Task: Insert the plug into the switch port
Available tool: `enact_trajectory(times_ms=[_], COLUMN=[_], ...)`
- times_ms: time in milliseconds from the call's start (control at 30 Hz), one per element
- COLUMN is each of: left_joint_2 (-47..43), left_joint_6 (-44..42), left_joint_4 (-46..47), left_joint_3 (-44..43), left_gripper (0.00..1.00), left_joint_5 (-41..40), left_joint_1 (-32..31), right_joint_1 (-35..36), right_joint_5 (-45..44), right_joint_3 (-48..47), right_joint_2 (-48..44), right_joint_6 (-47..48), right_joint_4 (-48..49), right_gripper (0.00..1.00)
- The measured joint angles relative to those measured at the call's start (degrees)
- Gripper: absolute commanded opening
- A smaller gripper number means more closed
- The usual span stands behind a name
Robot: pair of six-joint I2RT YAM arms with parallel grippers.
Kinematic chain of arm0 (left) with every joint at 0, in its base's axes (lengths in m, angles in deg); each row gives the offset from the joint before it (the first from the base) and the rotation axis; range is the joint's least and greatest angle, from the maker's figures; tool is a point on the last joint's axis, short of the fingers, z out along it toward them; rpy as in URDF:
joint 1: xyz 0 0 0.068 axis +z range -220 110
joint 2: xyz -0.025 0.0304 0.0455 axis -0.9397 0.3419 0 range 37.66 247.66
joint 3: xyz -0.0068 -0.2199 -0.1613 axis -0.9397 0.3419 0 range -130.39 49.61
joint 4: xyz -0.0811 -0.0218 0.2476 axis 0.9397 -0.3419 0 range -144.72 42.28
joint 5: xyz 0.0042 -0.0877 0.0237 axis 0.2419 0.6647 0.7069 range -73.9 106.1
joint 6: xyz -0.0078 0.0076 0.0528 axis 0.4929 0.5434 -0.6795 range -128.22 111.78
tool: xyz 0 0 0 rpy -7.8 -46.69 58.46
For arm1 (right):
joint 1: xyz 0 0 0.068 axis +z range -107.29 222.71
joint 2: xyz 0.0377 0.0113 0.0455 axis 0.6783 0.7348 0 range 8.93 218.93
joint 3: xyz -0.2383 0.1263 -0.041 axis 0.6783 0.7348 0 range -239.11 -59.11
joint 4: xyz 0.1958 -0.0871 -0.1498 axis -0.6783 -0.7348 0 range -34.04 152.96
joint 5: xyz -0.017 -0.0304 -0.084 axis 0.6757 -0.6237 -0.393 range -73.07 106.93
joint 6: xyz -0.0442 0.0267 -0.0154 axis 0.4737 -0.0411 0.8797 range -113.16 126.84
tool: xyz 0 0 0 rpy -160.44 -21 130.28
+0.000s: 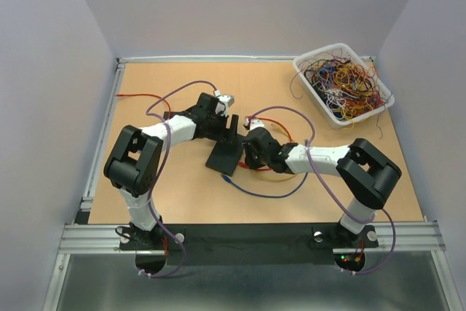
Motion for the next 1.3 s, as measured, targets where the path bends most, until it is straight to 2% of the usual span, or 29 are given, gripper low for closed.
enact_trajectory(times_ms=[233, 567, 833, 1300], left_joint_2=[0.85, 0.87, 0.85, 0.63], left_joint_6=[-0.26, -0.55, -0.63, -0.57], left_joint_4=[0.37, 0.61, -0.35, -1.46], left_joint_3=[-1.01, -1.01, -1.01, -1.01], left_gripper=[0.86, 0.86, 0.86, 0.86], left_joint_5=[0.04, 0.94, -4.13, -8.37], left_joint_1=[0.11, 0.07, 0.11, 0.85], right_joint_1=[4.04, 4.55, 4.55, 4.55], right_joint_5=[1.25, 1.18, -0.37, -2.64], right_joint_3=[0.07, 3.72, 7.28, 6.05], right_joint_2=[0.0, -4.55, -8.81, -6.38], right_joint_6=[-2.47, -2.69, -2.67, 0.02], right_joint_4=[-0.04, 0.02, -0.48, -1.46], right_gripper=[0.0, 0.0, 0.01, 0.0])
